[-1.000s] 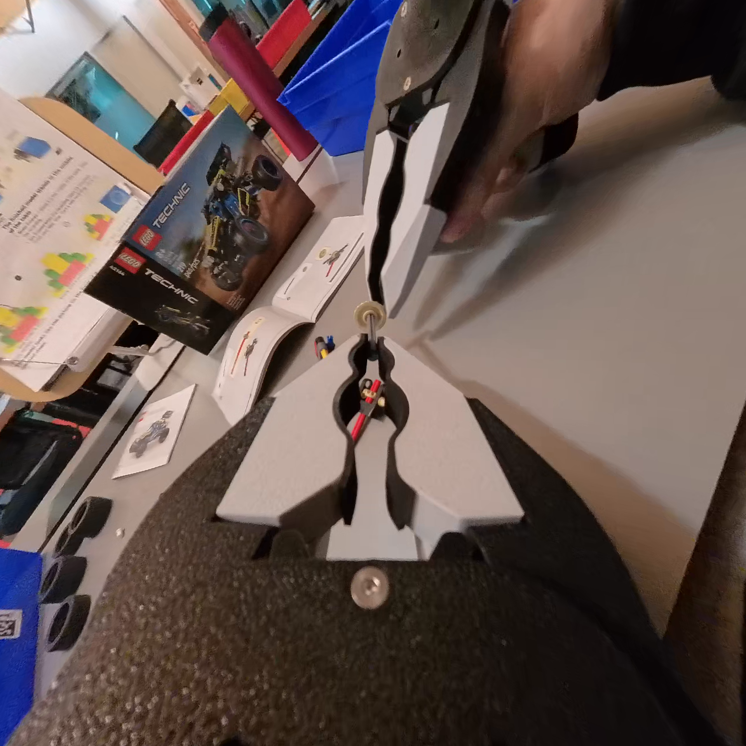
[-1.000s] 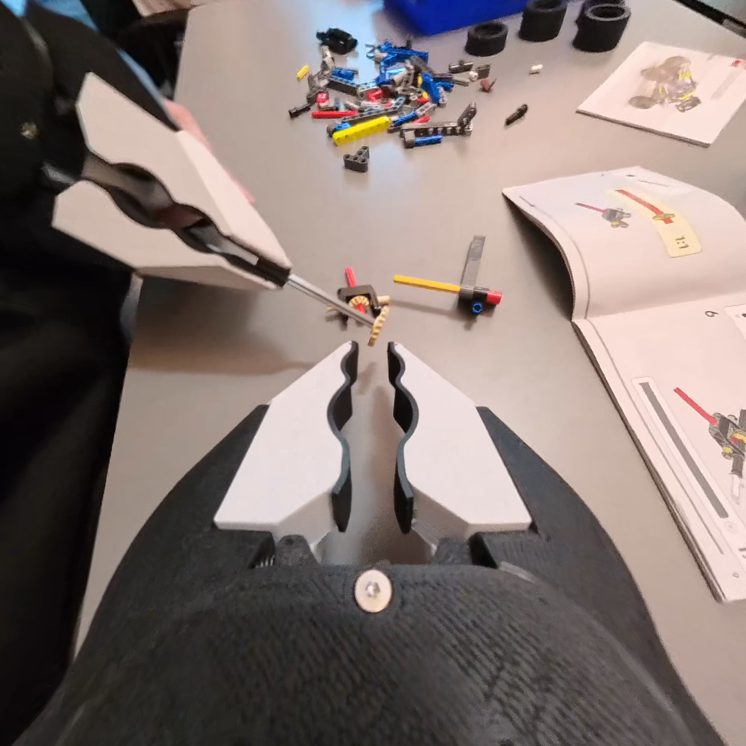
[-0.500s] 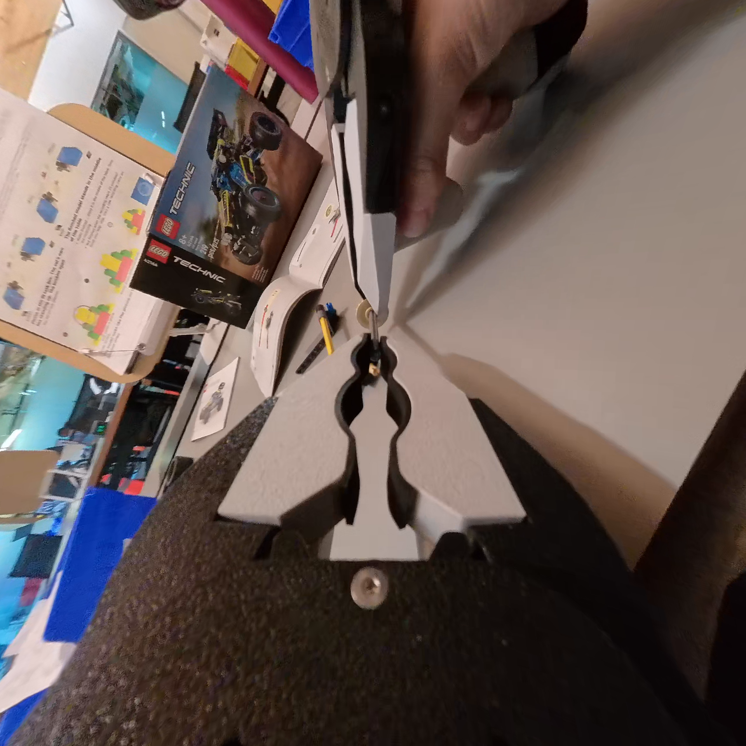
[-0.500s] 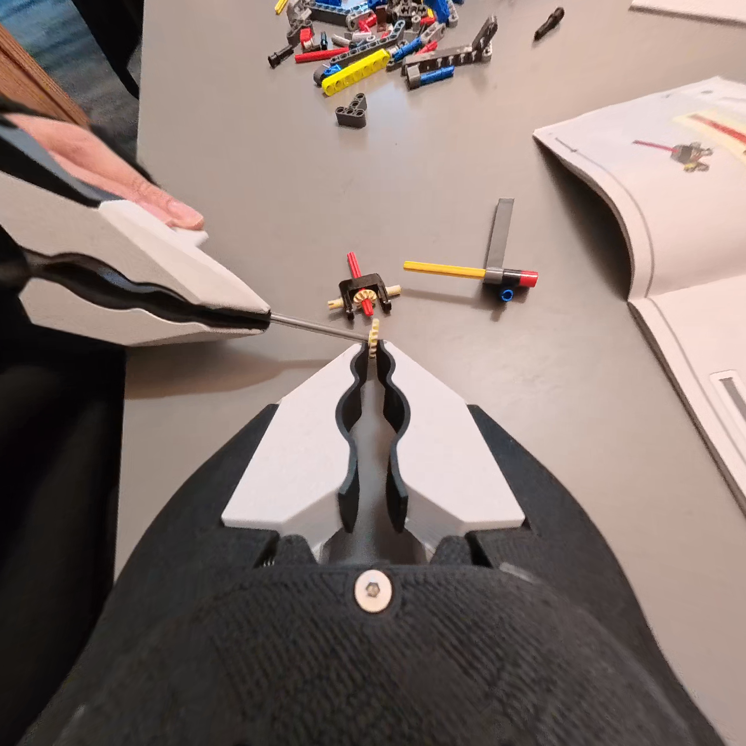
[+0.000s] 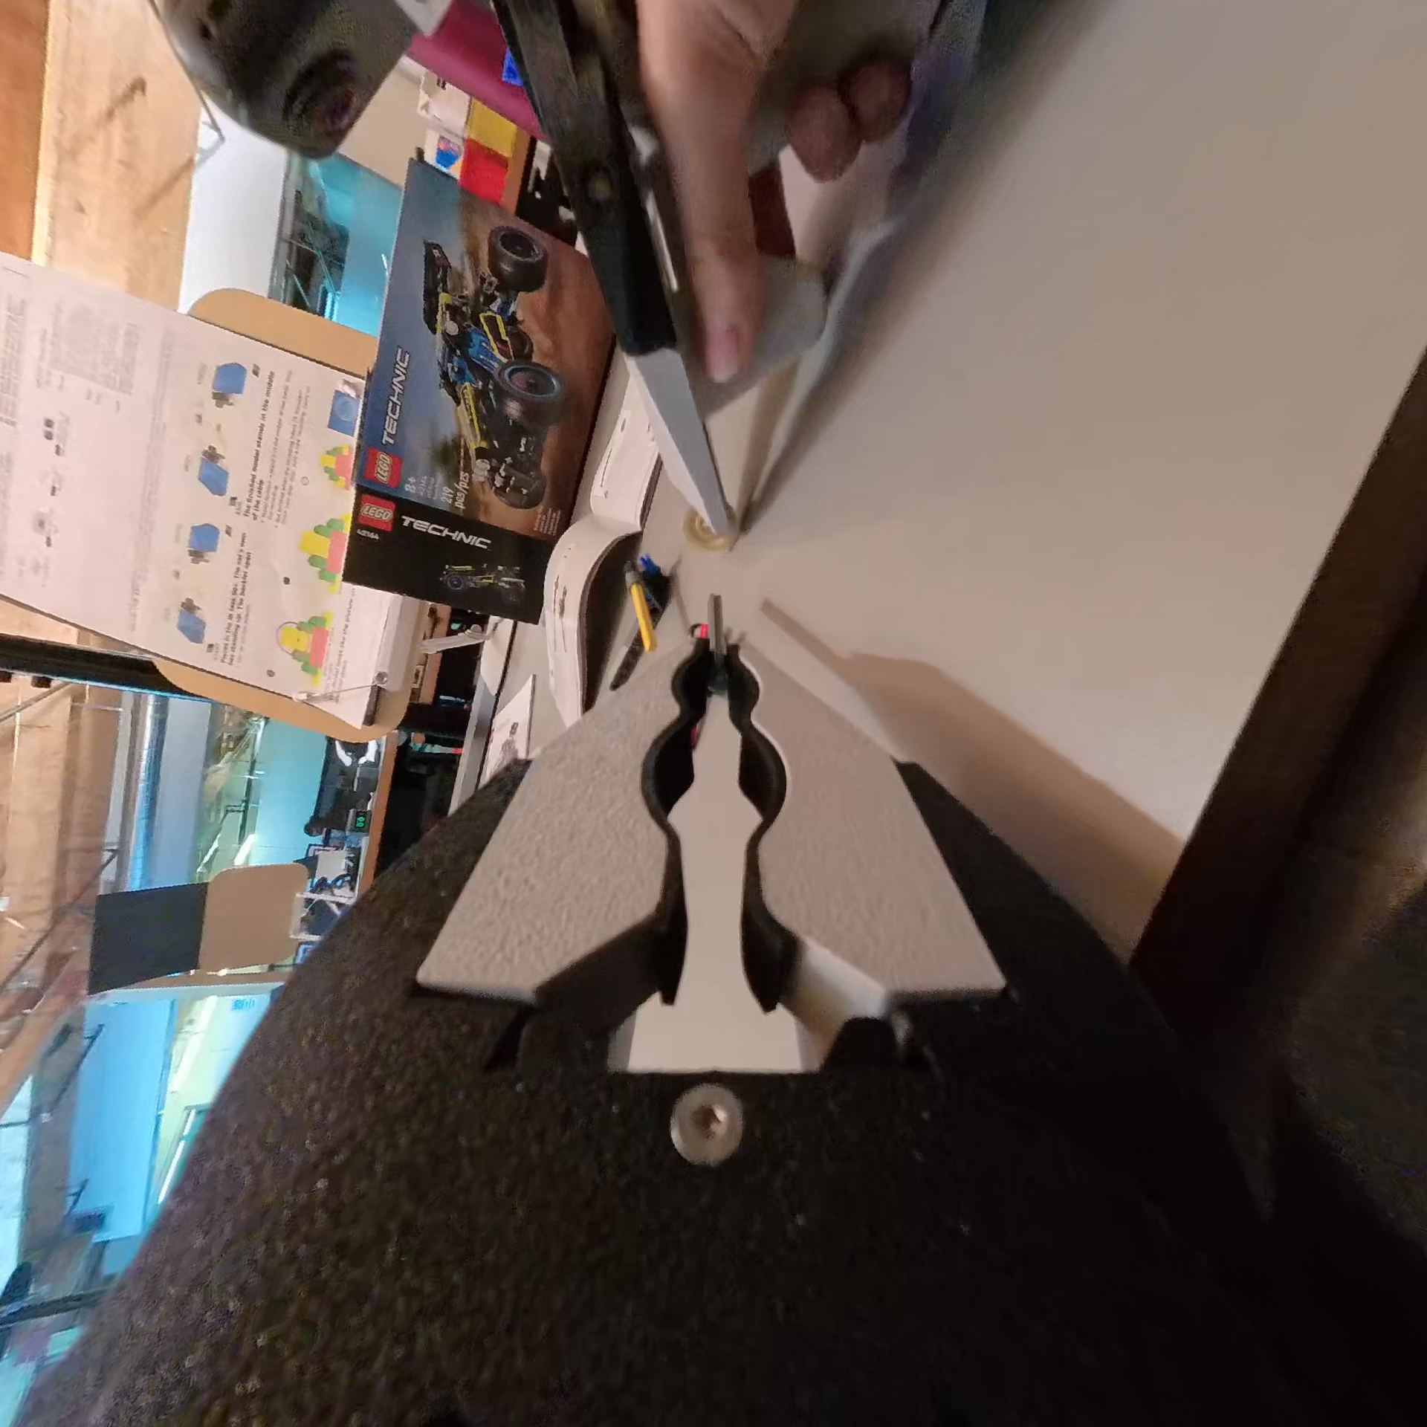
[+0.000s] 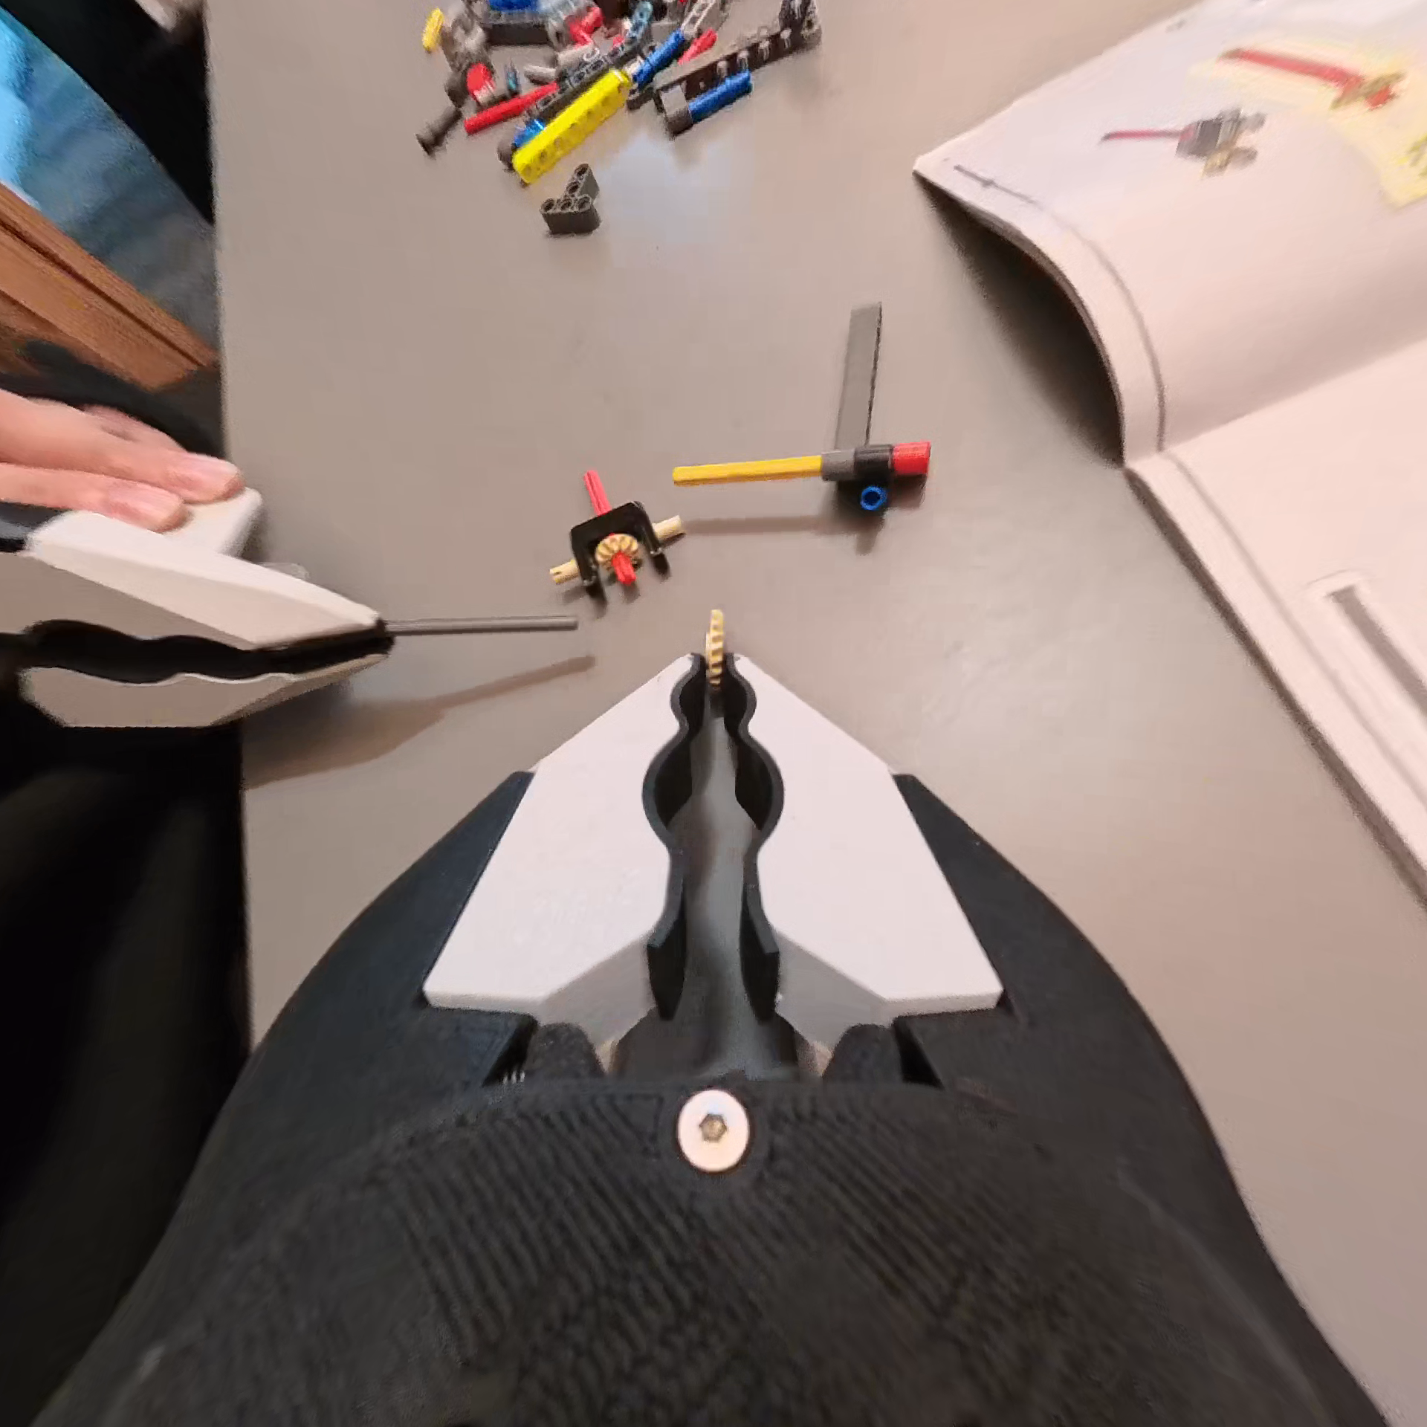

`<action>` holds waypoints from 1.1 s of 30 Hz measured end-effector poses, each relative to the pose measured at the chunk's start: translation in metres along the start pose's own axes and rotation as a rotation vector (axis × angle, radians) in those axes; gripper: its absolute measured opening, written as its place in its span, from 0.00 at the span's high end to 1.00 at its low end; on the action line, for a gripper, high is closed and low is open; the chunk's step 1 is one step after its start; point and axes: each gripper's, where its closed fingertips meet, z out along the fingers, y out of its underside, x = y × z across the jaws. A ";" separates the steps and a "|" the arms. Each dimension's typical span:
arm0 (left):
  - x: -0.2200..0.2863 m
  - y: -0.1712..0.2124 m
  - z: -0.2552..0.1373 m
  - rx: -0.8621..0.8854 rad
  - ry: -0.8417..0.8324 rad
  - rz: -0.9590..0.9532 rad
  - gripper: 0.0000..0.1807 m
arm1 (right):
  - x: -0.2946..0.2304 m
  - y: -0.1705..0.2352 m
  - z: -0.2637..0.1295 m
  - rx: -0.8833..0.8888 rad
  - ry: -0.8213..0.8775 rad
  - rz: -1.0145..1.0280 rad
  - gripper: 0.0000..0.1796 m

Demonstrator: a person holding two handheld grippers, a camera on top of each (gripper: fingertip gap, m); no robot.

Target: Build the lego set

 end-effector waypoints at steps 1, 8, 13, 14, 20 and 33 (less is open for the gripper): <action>0.001 0.002 0.000 -0.006 0.006 0.004 0.99 | 0.001 0.001 -0.003 0.009 -0.026 0.048 0.99; 0.010 0.010 0.004 -0.018 0.065 0.038 0.98 | 0.007 0.006 -0.021 0.064 -0.076 0.185 0.98; 0.015 0.011 0.007 0.003 0.084 0.068 0.97 | 0.010 0.008 -0.028 0.090 -0.081 0.219 0.95; 0.019 0.011 0.008 0.008 0.108 0.053 0.97 | 0.010 0.008 -0.029 0.093 -0.081 0.218 0.94; 0.020 0.002 0.004 0.097 0.232 -0.129 0.91 | 0.020 0.011 -0.040 0.095 0.013 0.209 0.80; -0.029 0.037 0.019 0.241 0.672 -0.534 0.81 | -0.024 -0.007 -0.002 -0.045 0.170 -0.276 0.97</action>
